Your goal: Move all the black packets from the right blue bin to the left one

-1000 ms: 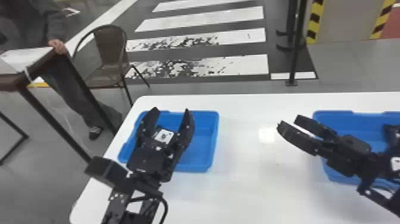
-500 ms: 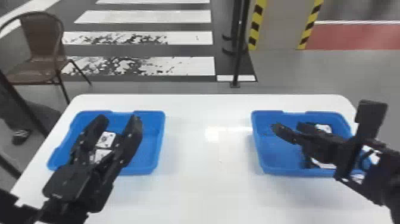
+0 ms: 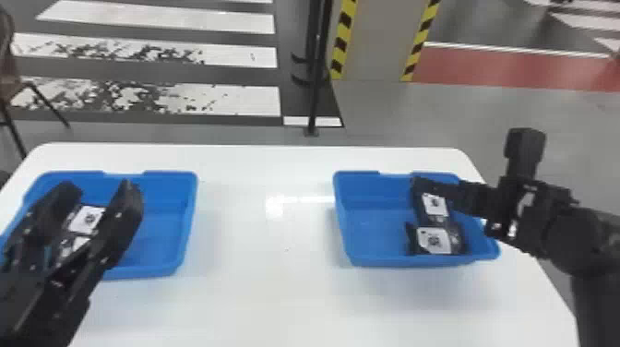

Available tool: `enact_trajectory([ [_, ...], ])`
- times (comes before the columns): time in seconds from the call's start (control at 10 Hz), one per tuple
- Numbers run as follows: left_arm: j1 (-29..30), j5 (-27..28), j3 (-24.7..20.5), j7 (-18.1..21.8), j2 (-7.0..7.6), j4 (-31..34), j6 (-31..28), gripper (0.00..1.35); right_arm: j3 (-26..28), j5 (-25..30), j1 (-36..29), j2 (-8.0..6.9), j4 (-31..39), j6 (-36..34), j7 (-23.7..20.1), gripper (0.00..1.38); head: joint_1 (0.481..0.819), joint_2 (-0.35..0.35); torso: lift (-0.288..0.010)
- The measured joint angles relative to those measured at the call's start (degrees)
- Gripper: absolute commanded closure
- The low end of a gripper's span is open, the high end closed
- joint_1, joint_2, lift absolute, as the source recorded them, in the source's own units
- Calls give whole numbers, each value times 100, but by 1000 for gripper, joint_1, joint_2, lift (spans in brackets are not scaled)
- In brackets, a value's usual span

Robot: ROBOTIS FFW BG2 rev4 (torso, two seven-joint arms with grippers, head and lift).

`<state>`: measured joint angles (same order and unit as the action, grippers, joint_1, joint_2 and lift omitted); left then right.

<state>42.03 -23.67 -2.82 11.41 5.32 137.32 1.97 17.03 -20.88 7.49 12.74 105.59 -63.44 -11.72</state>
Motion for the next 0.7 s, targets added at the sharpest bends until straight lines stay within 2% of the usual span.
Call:
enact_trajectory([
  [0.3, -12, 12, -11, 1, 1, 0, 15, 409, 8, 330, 777, 27, -594, -1143, 289, 279, 695, -180, -140],
  [0.7, -26, 7, -20, 1, 1, -1, 6, 409, -36, 662, 1619, 59, -1917, -1347, 322, 289, 695, -193, -140],
])
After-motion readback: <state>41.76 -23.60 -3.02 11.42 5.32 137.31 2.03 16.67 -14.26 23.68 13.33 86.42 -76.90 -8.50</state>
